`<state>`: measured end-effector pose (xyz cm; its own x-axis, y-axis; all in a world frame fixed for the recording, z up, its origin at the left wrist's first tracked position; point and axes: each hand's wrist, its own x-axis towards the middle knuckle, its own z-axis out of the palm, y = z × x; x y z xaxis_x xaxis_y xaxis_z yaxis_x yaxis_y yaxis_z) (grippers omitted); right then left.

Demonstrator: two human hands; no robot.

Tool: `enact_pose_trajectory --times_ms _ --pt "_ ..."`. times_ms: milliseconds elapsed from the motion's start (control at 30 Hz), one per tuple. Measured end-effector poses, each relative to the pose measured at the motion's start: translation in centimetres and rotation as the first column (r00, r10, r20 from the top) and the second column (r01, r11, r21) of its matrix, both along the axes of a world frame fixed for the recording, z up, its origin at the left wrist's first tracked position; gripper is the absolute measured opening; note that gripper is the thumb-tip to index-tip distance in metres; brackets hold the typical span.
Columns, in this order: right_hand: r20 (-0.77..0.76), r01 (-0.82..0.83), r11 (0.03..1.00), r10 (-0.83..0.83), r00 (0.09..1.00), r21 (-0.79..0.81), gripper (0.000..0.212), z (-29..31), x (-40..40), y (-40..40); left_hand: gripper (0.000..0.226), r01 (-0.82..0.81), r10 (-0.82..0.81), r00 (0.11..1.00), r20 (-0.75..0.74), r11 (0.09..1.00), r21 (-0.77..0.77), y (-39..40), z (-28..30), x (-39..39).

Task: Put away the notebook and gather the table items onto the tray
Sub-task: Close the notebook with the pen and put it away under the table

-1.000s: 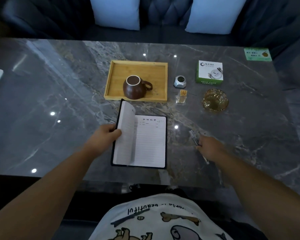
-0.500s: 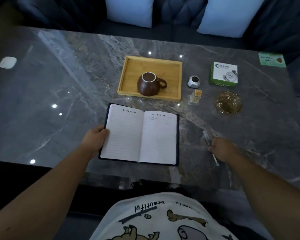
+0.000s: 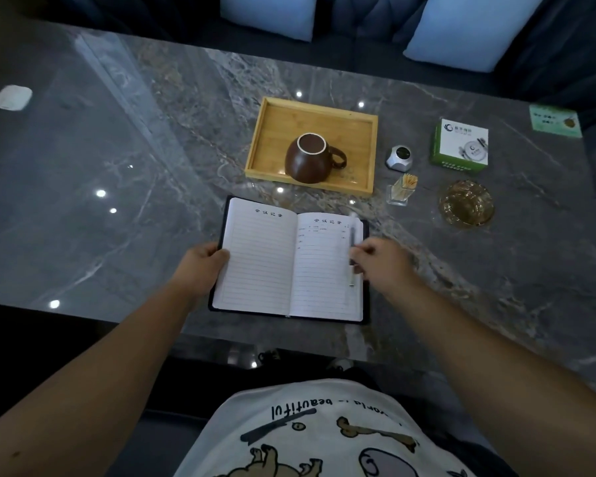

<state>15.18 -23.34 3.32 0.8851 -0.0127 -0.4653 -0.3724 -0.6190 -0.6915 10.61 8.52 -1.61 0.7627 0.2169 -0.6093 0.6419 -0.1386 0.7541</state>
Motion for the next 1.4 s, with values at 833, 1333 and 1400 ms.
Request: enact_pose_trajectory --times_ms 833,1333,1400 --pt "-0.197 -0.186 0.965 0.149 0.969 -0.187 0.028 -3.8 1.4 9.4 0.019 0.0 0.0 0.999 0.034 1.0 -0.003 -0.2 -0.1 -0.1" --pt "-0.213 -0.209 0.971 0.181 0.96 -0.115 0.034 -4.2 1.4 9.0 0.019 0.008 -0.011 0.999 0.044 0.999 0.048 -0.4 0.4 -0.3" --pt "-0.21 -0.222 0.966 0.192 0.959 -0.129 0.034 -4.3 1.5 8.9 0.02 0.011 -0.013 0.999 0.045 0.999 0.041 -0.4 0.7 -0.3"
